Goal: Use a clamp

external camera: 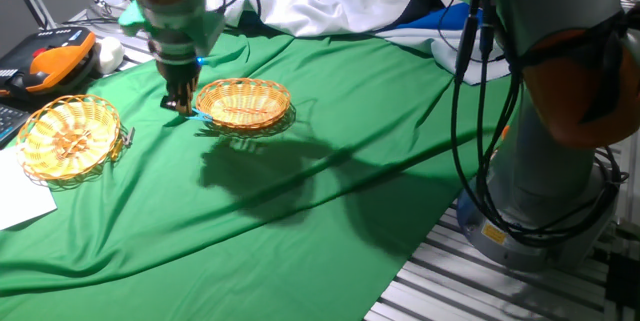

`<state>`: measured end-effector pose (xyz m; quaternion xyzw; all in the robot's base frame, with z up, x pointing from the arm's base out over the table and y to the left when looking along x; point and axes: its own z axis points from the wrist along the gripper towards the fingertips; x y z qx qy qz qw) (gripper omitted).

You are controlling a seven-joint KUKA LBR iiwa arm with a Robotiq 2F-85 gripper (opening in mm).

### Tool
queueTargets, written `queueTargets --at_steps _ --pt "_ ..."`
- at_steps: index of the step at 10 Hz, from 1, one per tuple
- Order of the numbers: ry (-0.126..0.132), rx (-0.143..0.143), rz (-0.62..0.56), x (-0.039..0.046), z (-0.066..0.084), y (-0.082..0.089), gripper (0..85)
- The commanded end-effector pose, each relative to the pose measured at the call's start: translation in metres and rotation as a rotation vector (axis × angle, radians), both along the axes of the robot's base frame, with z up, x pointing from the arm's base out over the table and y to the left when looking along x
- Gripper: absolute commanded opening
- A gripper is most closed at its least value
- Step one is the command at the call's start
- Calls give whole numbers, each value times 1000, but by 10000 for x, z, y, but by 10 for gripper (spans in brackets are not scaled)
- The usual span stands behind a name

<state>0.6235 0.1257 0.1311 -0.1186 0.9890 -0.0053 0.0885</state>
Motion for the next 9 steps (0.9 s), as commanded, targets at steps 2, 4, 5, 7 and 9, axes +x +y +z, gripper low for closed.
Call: queueTargets --at_steps 2,4,5,7,9 --pt "99 2 3 -28 21 57 0" --pt "123 6 -20 -101 39 160 0" --pt "130 -2 -35 -140 39 216 0" --pt "183 -14 -64 -186 50 313 0" --pt "226 -44 -83 -233 106 353 0"
